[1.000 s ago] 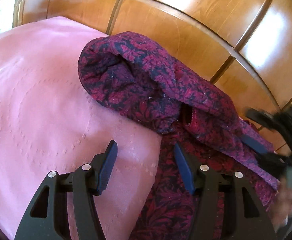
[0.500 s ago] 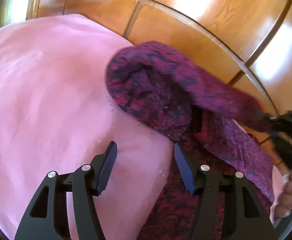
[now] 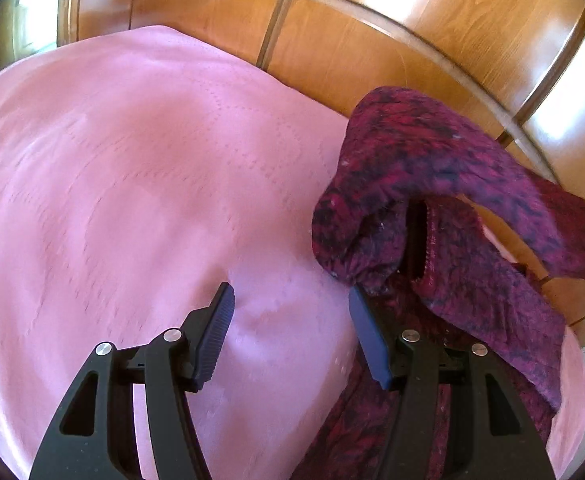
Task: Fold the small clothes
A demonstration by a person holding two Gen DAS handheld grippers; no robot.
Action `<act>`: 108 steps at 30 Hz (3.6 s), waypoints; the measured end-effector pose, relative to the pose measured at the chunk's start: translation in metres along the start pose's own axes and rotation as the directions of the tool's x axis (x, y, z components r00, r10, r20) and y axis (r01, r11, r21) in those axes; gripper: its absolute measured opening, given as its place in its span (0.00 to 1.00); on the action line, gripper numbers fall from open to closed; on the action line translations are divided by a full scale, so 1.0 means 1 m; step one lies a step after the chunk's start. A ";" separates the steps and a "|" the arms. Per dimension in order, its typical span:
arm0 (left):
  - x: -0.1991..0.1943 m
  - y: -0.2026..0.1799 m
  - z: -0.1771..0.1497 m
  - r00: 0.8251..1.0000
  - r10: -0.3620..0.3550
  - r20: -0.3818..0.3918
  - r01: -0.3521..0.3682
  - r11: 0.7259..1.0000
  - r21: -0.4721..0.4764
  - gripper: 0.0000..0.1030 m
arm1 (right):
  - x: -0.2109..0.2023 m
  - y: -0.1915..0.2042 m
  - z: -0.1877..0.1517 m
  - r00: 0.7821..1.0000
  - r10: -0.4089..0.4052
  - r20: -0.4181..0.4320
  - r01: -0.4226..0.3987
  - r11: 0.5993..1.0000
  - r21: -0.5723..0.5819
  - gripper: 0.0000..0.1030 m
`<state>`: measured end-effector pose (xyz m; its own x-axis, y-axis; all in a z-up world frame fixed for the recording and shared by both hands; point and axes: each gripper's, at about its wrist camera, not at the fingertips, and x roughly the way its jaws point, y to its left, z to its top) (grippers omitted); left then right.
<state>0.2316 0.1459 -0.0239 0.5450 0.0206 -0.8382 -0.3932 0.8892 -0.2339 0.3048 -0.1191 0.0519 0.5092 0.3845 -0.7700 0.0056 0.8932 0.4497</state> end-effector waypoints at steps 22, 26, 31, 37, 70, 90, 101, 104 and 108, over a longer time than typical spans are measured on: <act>0.017 -0.036 -0.010 0.996 0.092 0.002 -0.091 0.976 0.199 0.57 | -0.010 -0.166 -0.070 0.959 -0.263 -0.108 0.282 0.931 0.232 0.09; 0.000 -0.023 -0.012 1.000 0.007 -0.020 -0.004 0.987 0.159 0.57 | -0.015 -0.163 -0.068 0.962 -0.253 -0.105 0.271 0.933 0.235 0.09; -0.020 0.001 0.003 0.981 -0.189 -0.045 0.191 0.981 0.033 0.56 | -0.011 -0.173 -0.069 0.971 -0.213 -0.105 0.234 0.935 0.267 0.10; 0.007 -0.012 0.040 0.913 -0.390 -0.124 0.385 0.921 -0.063 0.58 | -0.011 -0.173 -0.068 0.972 -0.211 -0.101 0.230 0.940 0.253 0.13; 0.026 -0.150 0.029 0.975 -0.223 -0.026 0.209 0.864 0.458 0.48 | 0.026 -0.086 -0.031 0.972 -0.228 -0.055 0.225 0.973 -0.052 0.50; -0.006 -0.117 -0.044 0.993 -0.074 0.086 0.028 0.895 0.446 0.58 | 0.023 -0.078 -0.074 0.966 -0.251 -0.062 0.244 0.964 -0.108 0.77; -0.039 -0.088 -0.061 0.995 -0.065 0.081 0.032 0.933 0.358 0.67 | 0.024 -0.069 -0.080 0.952 -0.293 -0.088 0.284 0.953 -0.107 0.88; -0.061 -0.080 -0.080 0.993 -0.065 0.101 0.022 0.924 0.382 0.67 | 0.010 -0.071 -0.093 0.943 -0.315 -0.110 0.307 0.948 -0.081 0.92; -0.087 -0.069 -0.107 0.990 -0.086 0.112 0.032 0.911 0.412 0.67 | -0.019 -0.084 -0.122 0.930 -0.327 -0.170 0.326 0.945 -0.035 0.92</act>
<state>0.1322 0.0341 0.0122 0.6563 -0.0047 -0.7545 -0.0357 0.9987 -0.0372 0.1897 -0.1731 -0.0264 0.3250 0.1048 -0.9399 0.1415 0.9773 0.1579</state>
